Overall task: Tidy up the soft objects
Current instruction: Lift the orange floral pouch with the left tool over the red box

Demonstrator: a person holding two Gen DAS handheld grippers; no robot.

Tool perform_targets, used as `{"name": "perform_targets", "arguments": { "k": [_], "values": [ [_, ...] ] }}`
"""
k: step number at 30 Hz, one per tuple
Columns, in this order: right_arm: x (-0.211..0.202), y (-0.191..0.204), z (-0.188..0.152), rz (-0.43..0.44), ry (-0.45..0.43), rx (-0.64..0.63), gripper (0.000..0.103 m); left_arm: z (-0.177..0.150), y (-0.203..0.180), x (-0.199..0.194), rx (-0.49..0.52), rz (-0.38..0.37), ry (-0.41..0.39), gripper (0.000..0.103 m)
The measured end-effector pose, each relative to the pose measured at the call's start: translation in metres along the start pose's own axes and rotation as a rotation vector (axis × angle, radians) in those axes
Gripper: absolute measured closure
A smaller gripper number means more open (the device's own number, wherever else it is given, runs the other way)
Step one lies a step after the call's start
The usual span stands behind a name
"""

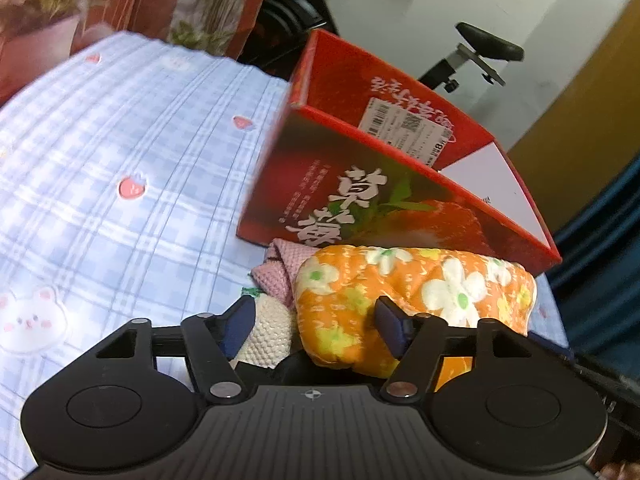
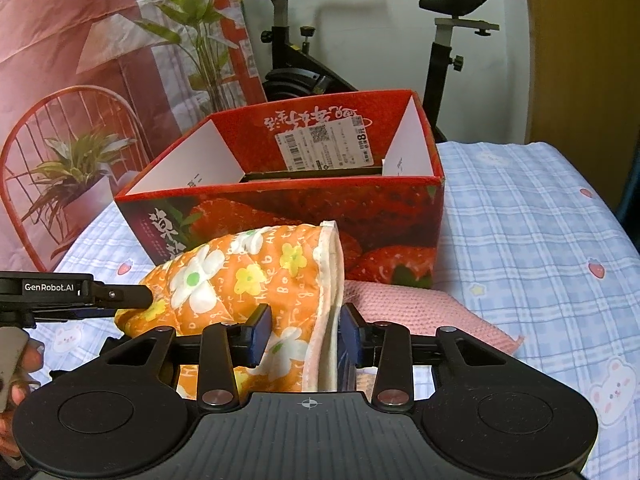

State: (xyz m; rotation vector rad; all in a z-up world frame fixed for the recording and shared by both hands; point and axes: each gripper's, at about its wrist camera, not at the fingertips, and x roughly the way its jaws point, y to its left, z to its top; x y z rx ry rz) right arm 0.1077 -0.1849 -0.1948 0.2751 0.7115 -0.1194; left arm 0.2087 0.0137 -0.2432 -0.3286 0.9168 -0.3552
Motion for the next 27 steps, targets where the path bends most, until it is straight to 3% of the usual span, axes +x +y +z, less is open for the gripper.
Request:
{"name": "perform_targets", "arguments": {
  "k": [4,6,7,9,12,27],
  "values": [
    [0.003,-0.001,-0.001,0.009,0.011,0.009,0.068,0.001,0.001,0.007,-0.045,-0.073,0.017,0.037],
    [0.005,0.002,0.000,0.010,0.016,0.001,0.068,0.003,-0.005,0.006,-0.015,-0.087,0.008,0.057],
    [0.006,0.003,0.001,0.012,0.017,-0.003,0.068,0.003,-0.009,0.005,0.008,-0.085,0.006,0.060],
    [0.007,0.007,0.003,0.015,0.016,-0.016,0.072,0.004,-0.014,0.002,0.039,-0.073,-0.010,0.074],
    [0.003,0.012,0.008,0.027,-0.001,-0.033,0.084,0.007,-0.020,-0.005,0.063,-0.067,-0.038,0.082],
    [-0.036,0.025,0.043,0.102,-0.140,-0.084,0.089,0.040,-0.057,-0.065,0.185,-0.059,-0.251,0.084]
  ]
}}
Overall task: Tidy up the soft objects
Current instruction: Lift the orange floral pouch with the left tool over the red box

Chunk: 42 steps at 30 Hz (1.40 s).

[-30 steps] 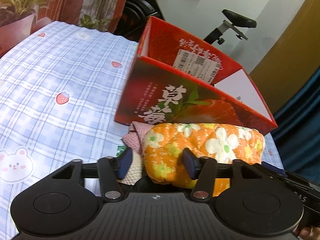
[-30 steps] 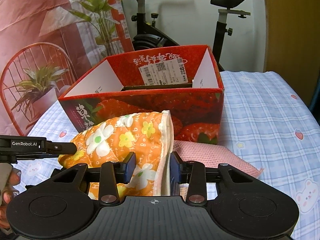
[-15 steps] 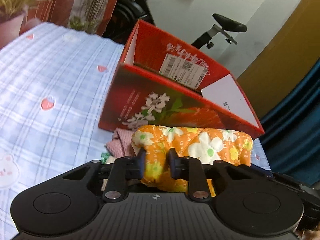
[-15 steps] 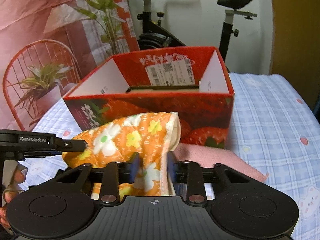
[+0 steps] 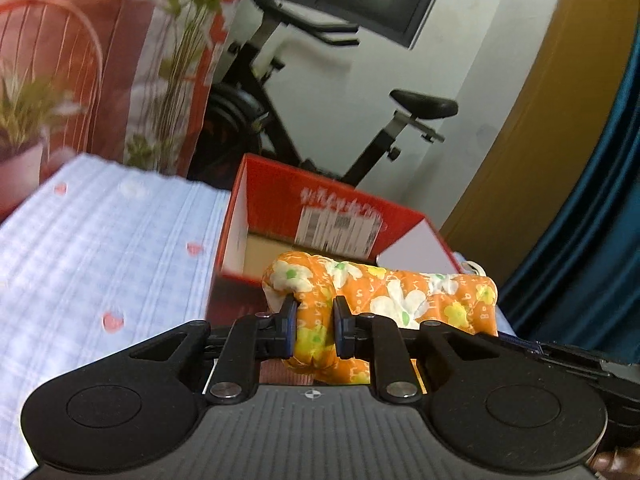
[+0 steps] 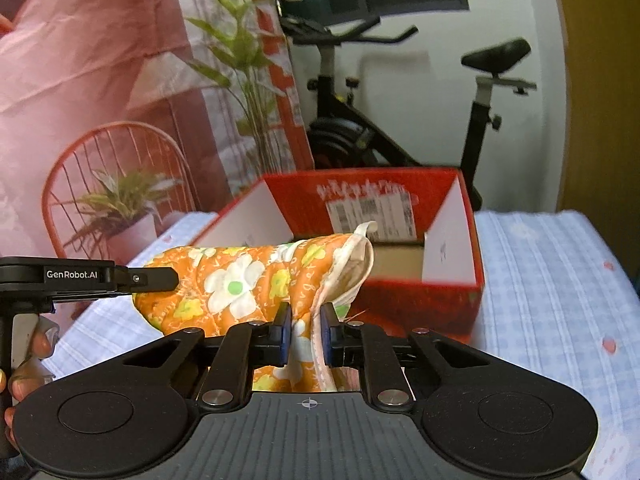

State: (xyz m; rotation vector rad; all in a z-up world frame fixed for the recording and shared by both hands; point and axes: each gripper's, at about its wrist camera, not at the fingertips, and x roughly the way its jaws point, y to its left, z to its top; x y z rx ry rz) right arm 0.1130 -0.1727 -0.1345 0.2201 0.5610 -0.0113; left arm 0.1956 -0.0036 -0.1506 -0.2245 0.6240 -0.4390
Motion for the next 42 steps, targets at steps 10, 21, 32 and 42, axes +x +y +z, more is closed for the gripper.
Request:
{"name": "perform_targets", "arguments": {
  "k": [10,21,32,42],
  "values": [
    [0.005,-0.004,0.052,0.019,-0.062,-0.037,0.089,0.035,-0.002,0.016,0.034,-0.024,-0.037,0.084],
    [0.053,-0.017,0.094,-0.013,-0.062,-0.084,0.089,0.065,0.007,0.073,0.037,-0.012,-0.010,0.084],
    [0.118,-0.039,0.094,-0.076,-0.011,-0.083,0.089,0.072,0.009,0.121,0.050,0.018,0.038,0.084],
    [0.153,-0.052,0.068,-0.098,0.104,-0.036,0.089,0.055,-0.003,0.155,0.155,0.058,0.168,0.084]
  ]
}}
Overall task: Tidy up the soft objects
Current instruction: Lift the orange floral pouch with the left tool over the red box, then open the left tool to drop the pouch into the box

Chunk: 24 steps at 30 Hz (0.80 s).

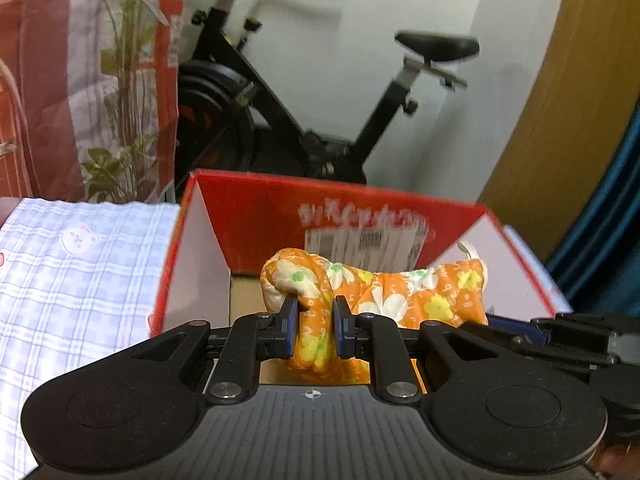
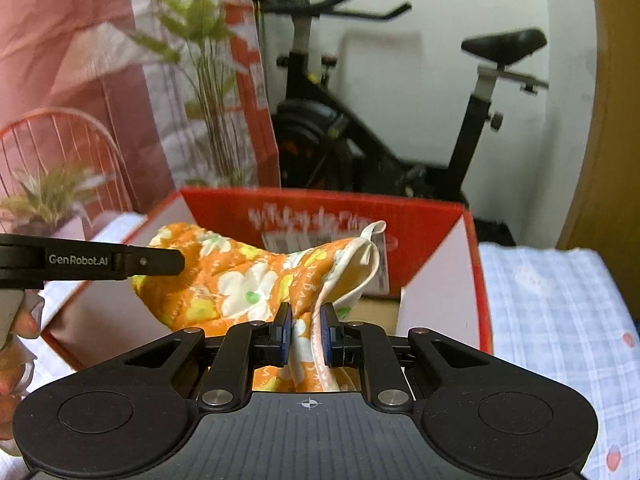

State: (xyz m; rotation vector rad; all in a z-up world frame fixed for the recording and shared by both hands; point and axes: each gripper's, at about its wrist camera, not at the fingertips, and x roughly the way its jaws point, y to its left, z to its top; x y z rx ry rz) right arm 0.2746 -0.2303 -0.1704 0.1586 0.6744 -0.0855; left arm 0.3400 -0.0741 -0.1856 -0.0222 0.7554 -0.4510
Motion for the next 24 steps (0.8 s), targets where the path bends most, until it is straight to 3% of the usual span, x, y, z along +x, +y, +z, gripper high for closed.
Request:
{"name": "perform_targets", "arguments": {
  "k": [7,10,14,17,22,24],
  "values": [
    [0.020,-0.006,-0.011,-0.014,0.146,0.095,0.089,-0.008,-0.006,0.006,0.039,-0.018,0.075,0.084],
    [0.021,-0.006,-0.011,-0.026,0.157,0.099,0.088,-0.009,-0.005,0.005,0.055,-0.006,0.087,0.082],
    [0.015,-0.006,-0.010,-0.060,0.154,0.097,0.076,-0.007,-0.003,-0.006,0.063,-0.007,0.073,0.056],
    [0.004,-0.008,-0.008,-0.071,0.131,0.099,0.074,-0.005,-0.005,-0.018,0.068,-0.018,0.052,0.048],
    [-0.023,-0.005,-0.008,-0.074,0.083,0.079,0.062,-0.007,-0.009,-0.043,0.081,-0.019,0.026,0.034],
    [-0.035,-0.002,-0.007,-0.072,0.061,0.078,0.047,-0.009,-0.011,-0.054,0.092,-0.019,0.015,0.024]
  ]
}}
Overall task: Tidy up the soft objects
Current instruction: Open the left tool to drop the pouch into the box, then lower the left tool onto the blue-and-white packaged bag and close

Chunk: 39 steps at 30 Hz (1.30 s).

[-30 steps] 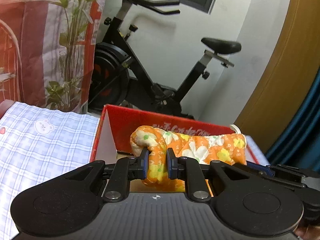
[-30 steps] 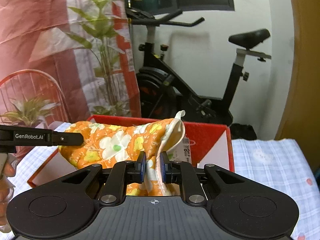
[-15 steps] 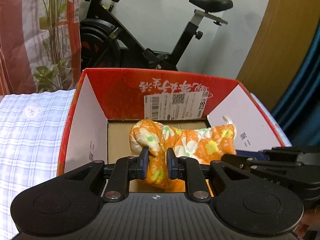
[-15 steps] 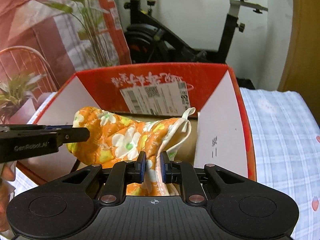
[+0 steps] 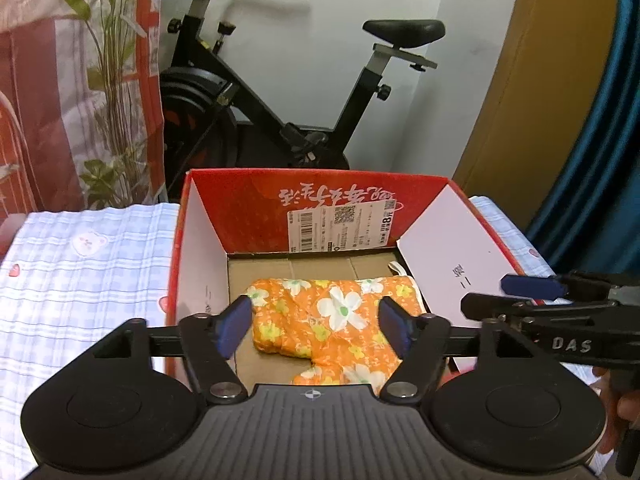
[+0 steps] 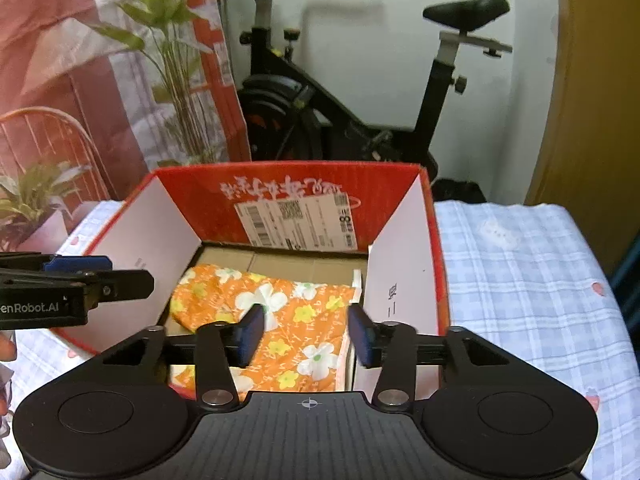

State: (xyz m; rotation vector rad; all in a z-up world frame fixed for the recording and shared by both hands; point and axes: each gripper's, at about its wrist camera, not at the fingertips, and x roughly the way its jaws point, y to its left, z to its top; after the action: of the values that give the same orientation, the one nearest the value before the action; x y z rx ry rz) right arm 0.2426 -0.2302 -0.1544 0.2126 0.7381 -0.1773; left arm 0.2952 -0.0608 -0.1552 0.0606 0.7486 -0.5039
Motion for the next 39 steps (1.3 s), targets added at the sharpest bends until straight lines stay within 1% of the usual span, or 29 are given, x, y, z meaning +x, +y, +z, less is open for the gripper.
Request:
{"name": "perform_targets", "arguments": {
  "k": [1,2,3,4,6,10,13,16,22,24,30,35,39],
  "values": [
    [-0.007,0.001,-0.001,0.001,-0.013,0.001,0.044,-0.002,-0.001,-0.006,0.007,0.002,-0.007,0.021],
    [-0.014,0.001,-0.002,0.001,-0.027,0.001,0.039,-0.004,-0.002,-0.010,0.011,0.005,-0.014,0.014],
    [-0.019,0.003,-0.003,0.001,-0.038,0.001,0.032,-0.007,-0.003,-0.017,0.014,0.007,-0.023,0.006],
    [-0.025,0.003,-0.004,0.002,-0.048,0.002,0.028,-0.009,-0.003,-0.022,0.013,0.007,-0.029,0.004],
    [-0.038,0.004,-0.008,0.004,-0.077,0.009,0.010,-0.015,-0.003,-0.032,0.008,0.011,-0.034,0.001],
    [-0.058,0.006,-0.015,0.002,-0.118,0.018,0.001,-0.027,-0.001,-0.048,-0.007,0.031,-0.042,0.000],
    [-0.071,0.009,-0.021,-0.004,-0.150,0.028,0.000,-0.036,0.002,-0.059,-0.024,0.038,-0.053,0.000],
    [-0.078,0.011,-0.028,-0.005,-0.164,0.029,0.000,-0.043,0.003,-0.070,-0.036,0.050,-0.069,0.000],
    [-0.093,0.024,-0.042,0.003,-0.198,-0.028,0.000,-0.055,0.003,-0.088,-0.045,0.072,-0.099,0.000],
    [-0.097,0.028,-0.046,0.010,-0.203,-0.036,0.000,-0.060,0.001,-0.091,-0.041,0.091,-0.105,0.000],
    [-0.106,0.037,-0.061,0.030,-0.204,-0.050,0.000,-0.076,-0.003,-0.104,-0.020,0.120,-0.124,0.000],
    [-0.110,0.039,-0.076,0.034,-0.200,-0.058,0.000,-0.090,-0.004,-0.111,-0.037,0.118,-0.124,0.000],
    [-0.111,0.038,-0.090,0.037,-0.180,-0.048,0.000,-0.100,-0.004,-0.114,-0.054,0.115,-0.115,0.000]
  ]
}}
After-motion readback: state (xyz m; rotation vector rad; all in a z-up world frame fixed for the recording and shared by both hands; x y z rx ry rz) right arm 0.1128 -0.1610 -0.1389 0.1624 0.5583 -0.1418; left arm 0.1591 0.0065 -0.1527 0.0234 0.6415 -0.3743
